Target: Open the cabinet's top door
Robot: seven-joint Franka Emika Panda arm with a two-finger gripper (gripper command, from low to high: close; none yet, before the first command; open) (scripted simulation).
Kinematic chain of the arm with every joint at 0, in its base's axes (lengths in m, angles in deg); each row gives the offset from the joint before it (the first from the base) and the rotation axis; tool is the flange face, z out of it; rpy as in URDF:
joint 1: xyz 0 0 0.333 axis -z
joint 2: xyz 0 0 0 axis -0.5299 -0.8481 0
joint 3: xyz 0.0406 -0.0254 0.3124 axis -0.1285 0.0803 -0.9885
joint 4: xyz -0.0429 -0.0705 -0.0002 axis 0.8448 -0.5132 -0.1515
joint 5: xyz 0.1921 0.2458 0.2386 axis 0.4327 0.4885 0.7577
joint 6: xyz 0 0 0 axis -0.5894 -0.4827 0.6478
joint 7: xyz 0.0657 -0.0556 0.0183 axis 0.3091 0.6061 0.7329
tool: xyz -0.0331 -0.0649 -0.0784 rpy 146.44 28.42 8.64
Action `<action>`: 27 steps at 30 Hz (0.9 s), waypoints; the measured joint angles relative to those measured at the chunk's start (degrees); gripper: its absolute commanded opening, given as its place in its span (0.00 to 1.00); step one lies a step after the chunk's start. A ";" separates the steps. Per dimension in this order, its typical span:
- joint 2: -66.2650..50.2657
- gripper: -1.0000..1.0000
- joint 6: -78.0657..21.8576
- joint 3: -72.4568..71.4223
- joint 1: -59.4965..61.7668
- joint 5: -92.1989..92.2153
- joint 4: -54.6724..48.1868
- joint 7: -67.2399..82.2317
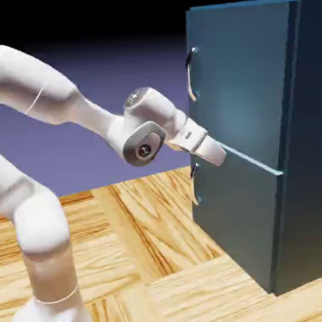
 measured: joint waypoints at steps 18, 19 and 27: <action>12.70 0.50 1.44 -24.51 17.89 42.73 -10.92 -44.86; 13.41 0.50 1.52 -25.87 18.88 45.11 -11.53 -47.35; 19.05 0.50 2.16 -36.76 26.83 64.10 -16.38 -67.29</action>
